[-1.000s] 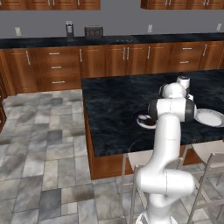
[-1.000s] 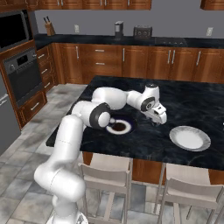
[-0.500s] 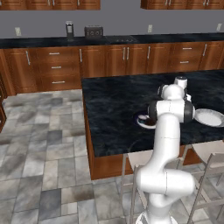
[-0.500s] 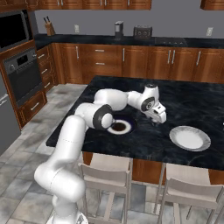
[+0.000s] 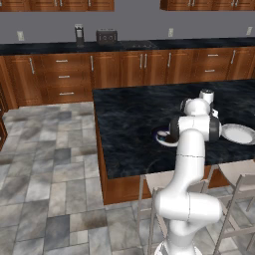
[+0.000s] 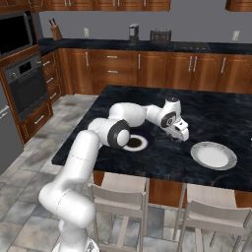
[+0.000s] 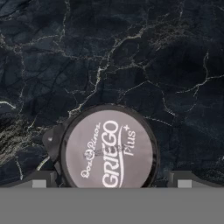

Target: Place two yogurt containers on each plate.

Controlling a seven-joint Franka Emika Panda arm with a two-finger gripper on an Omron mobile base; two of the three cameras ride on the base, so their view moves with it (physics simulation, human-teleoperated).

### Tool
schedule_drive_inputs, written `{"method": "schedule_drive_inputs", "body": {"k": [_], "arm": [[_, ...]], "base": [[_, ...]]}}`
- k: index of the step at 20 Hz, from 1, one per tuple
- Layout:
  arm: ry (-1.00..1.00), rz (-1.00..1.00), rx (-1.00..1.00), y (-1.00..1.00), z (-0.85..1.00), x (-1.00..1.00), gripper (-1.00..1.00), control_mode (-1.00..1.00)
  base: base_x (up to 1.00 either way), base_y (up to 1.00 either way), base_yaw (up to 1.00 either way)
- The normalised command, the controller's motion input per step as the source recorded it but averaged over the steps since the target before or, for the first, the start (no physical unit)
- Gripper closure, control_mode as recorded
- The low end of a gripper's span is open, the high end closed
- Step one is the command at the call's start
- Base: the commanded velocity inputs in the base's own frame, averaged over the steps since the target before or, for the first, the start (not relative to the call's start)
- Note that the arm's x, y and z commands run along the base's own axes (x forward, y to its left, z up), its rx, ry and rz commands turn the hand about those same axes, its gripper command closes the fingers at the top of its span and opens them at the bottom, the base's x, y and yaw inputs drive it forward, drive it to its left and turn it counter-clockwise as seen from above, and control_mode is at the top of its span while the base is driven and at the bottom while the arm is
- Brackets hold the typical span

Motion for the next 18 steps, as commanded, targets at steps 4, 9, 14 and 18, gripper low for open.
{"method": "schedule_drive_inputs", "body": {"k": [4, 9, 14, 18], "arm": [[0.00, 0.00, 0.00, 0.00, -0.09, 0.02, -1.00, -1.00], [0.00, 0.00, 0.00, 0.00, -0.02, 0.15, -1.00, -1.00], [0.00, 0.00, 0.00, 0.00, -0.14, 0.13, 1.00, -1.00], [0.00, 0.00, 0.00, 0.00, 0.00, 0.00, 1.00, -1.00]], "base": [[0.00, 0.00, 0.00], [0.00, 0.00, 0.00], [0.00, 0.00, 0.00], [0.00, 0.00, 0.00]]}}
